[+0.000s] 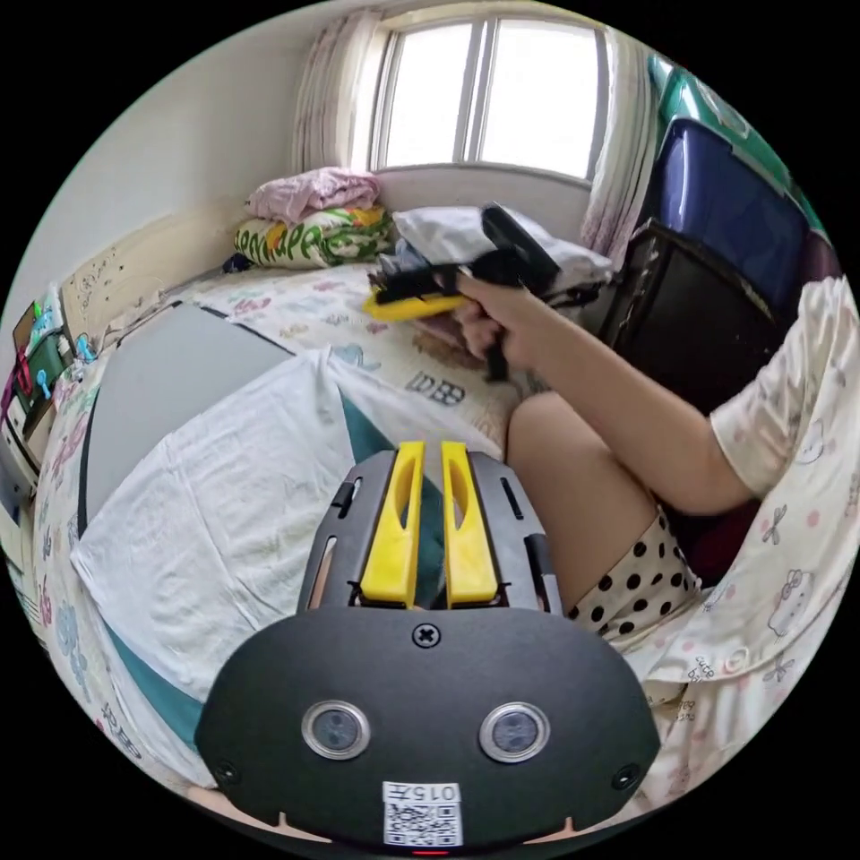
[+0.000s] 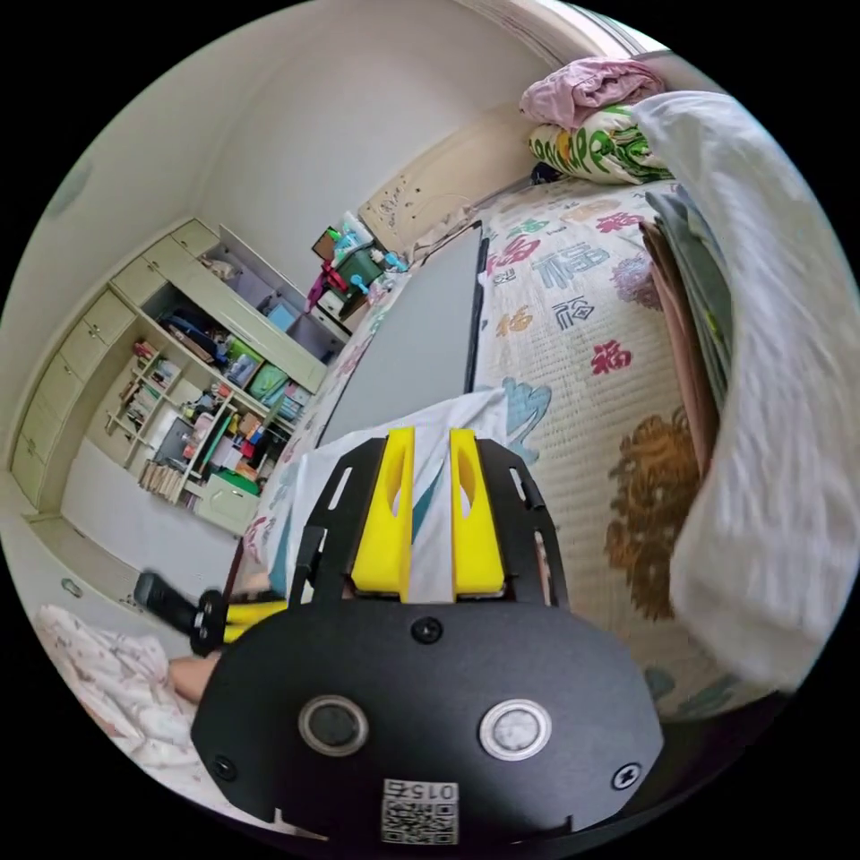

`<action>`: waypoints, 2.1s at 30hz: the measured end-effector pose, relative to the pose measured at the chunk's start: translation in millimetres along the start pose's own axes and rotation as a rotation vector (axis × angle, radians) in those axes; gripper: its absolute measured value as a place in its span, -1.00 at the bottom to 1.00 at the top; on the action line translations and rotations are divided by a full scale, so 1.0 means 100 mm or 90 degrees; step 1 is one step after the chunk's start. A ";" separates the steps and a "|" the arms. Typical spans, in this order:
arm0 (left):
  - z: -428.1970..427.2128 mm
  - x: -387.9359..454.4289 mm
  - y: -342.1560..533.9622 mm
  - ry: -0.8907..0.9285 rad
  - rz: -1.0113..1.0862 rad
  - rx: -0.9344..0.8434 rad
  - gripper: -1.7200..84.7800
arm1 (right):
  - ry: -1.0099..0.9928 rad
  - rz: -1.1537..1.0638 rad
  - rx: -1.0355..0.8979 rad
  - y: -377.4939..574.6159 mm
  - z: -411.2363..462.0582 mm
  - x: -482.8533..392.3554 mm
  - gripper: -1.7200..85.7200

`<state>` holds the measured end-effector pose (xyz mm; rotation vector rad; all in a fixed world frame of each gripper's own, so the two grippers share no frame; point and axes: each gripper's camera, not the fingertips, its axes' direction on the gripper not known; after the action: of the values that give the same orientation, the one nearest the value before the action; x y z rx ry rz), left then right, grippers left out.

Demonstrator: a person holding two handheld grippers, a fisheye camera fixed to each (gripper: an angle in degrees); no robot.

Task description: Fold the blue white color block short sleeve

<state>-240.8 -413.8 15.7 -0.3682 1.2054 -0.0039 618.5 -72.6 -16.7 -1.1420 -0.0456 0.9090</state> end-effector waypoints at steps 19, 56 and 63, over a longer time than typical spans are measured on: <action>3.48 -2.18 -3.28 -0.061 -0.022 -0.258 -0.72 | 0.035 0.128 -0.162 1.74 0.21 0.46 -0.71; 1.88 -3.95 1.46 0.072 -0.144 0.111 -0.96 | -0.130 -0.337 -0.070 3.81 0.87 -0.99 -0.96; 2.35 -4.96 4.24 -0.028 -0.370 0.036 -0.96 | -0.179 -0.307 -0.296 4.39 2.96 -1.12 -0.96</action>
<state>-288.5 147.8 420.5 -0.6539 1.0169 -0.5279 146.1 129.2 -185.9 -1.3396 -0.7637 0.6294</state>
